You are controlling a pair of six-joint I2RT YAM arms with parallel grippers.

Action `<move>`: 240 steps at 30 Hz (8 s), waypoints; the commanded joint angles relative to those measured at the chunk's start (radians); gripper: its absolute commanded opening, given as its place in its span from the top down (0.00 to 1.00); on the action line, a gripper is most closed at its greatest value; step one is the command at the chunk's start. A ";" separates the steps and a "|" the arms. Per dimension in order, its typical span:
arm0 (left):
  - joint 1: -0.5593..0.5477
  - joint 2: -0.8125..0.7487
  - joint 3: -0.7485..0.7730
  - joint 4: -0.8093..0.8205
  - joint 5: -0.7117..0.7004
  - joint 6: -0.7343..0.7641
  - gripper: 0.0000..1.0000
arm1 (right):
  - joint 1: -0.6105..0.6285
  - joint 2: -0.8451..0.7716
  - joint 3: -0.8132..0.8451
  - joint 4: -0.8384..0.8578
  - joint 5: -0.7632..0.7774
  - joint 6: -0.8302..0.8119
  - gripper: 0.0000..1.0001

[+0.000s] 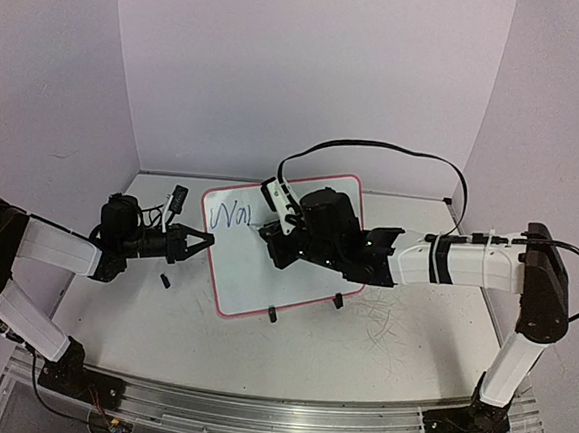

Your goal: Write a sentence on the whiteboard

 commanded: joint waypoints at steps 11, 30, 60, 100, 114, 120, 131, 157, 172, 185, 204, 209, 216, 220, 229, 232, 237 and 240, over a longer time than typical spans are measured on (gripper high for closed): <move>0.003 -0.017 0.035 -0.008 -0.017 0.067 1.00 | -0.004 -0.002 0.061 0.019 0.103 -0.023 1.00; 0.003 -0.012 0.037 -0.008 -0.020 0.071 1.00 | -0.017 -0.008 0.082 0.017 0.150 -0.014 1.00; 0.003 -0.036 0.056 -0.071 -0.057 0.081 1.00 | -0.019 -0.220 -0.126 0.126 -0.061 -0.130 1.00; 0.003 -0.038 0.067 -0.084 -0.060 0.086 1.00 | -0.023 -0.105 -0.067 0.155 0.012 -0.190 1.00; 0.002 -0.032 0.070 -0.085 -0.053 0.084 1.00 | -0.025 -0.053 -0.014 0.146 0.060 -0.175 1.00; 0.003 -0.038 0.064 -0.086 -0.053 0.081 1.00 | -0.032 -0.036 0.004 0.146 0.059 -0.170 1.00; 0.003 -0.038 0.067 -0.085 -0.052 0.084 1.00 | -0.035 -0.026 -0.004 0.135 0.070 -0.163 1.00; 0.003 -0.041 0.065 -0.087 -0.055 0.088 1.00 | -0.030 -0.050 -0.081 0.113 -0.001 -0.091 1.00; 0.003 -0.043 0.066 -0.089 -0.054 0.086 1.00 | -0.028 -0.040 -0.067 0.125 0.024 -0.078 1.00; 0.003 -0.046 0.062 -0.091 -0.052 0.087 1.00 | -0.038 -0.021 -0.023 0.151 0.071 -0.071 1.00; 0.003 -0.042 0.063 -0.091 -0.052 0.090 1.00 | -0.047 -0.043 -0.029 0.154 0.133 -0.055 1.00; 0.003 -0.041 0.063 -0.091 -0.052 0.090 1.00 | -0.046 -0.064 -0.064 0.148 0.106 -0.040 1.00; 0.003 -0.035 0.070 -0.092 -0.049 0.089 1.00 | -0.043 -0.076 -0.097 0.143 0.081 -0.021 1.00; 0.003 -0.033 0.073 -0.092 -0.047 0.087 1.00 | -0.040 -0.081 -0.110 0.143 0.073 -0.001 1.00; 0.003 -0.027 0.077 -0.093 -0.043 0.087 1.00 | -0.036 -0.092 -0.139 0.140 0.063 0.015 1.00; 0.003 -0.028 0.077 -0.092 -0.043 0.086 1.00 | -0.034 -0.086 -0.131 0.140 0.061 0.013 1.00; 0.002 -0.032 0.074 -0.094 -0.044 0.086 1.00 | -0.035 -0.070 -0.103 0.140 0.076 0.004 1.00; 0.003 -0.033 0.073 -0.094 -0.044 0.086 1.00 | -0.036 -0.063 -0.081 0.146 0.088 -0.004 1.00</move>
